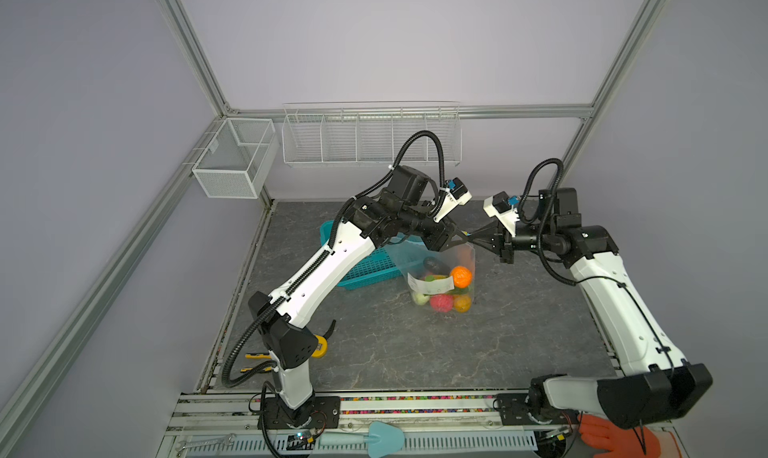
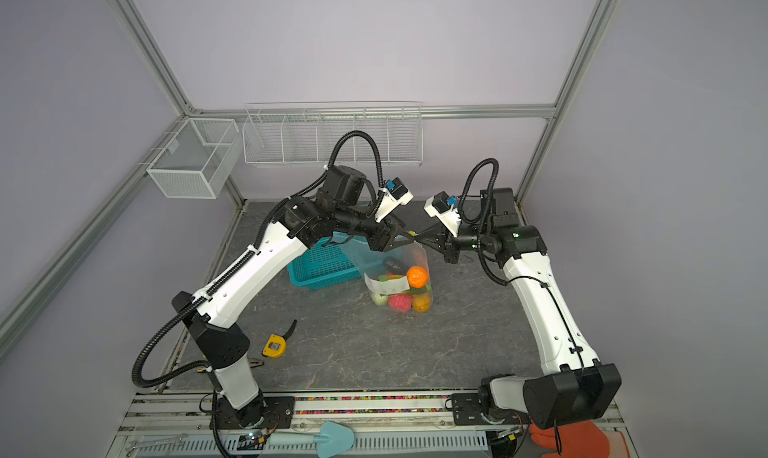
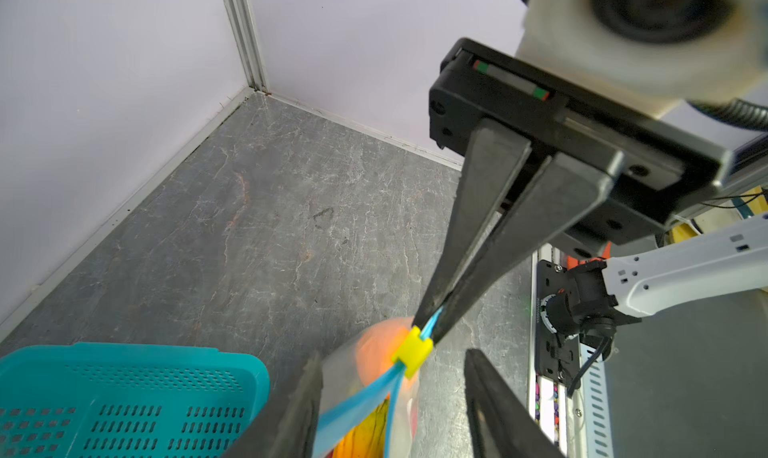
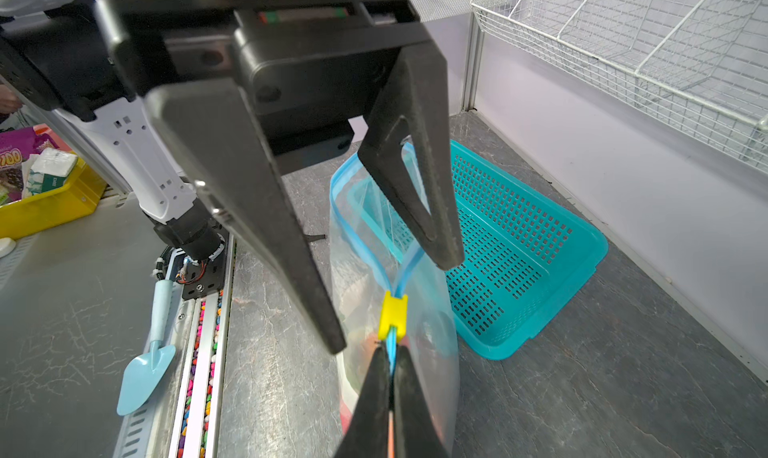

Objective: Place the food in the zip-top bag and seal the zipper

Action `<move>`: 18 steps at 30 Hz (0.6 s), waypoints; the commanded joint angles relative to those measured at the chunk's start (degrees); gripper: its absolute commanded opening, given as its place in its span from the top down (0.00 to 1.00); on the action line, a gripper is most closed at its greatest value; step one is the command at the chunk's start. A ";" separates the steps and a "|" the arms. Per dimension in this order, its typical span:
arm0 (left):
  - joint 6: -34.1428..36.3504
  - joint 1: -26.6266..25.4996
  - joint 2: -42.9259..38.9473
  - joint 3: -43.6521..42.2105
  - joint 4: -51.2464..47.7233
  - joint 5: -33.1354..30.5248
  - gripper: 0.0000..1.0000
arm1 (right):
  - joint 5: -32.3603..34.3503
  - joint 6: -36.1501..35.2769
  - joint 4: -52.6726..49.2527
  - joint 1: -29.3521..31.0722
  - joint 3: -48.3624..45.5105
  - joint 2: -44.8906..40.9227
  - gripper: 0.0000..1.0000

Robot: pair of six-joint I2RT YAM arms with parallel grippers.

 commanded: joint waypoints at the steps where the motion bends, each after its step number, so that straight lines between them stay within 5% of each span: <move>1: 2.14 -0.38 0.76 2.38 -5.57 2.34 0.54 | -1.92 0.44 2.20 -0.32 0.78 -0.02 0.94; 18: 0.78 -0.68 -0.19 3.55 -8.95 -4.86 1.00 | -3.51 2.70 4.63 -0.40 0.29 0.31 0.93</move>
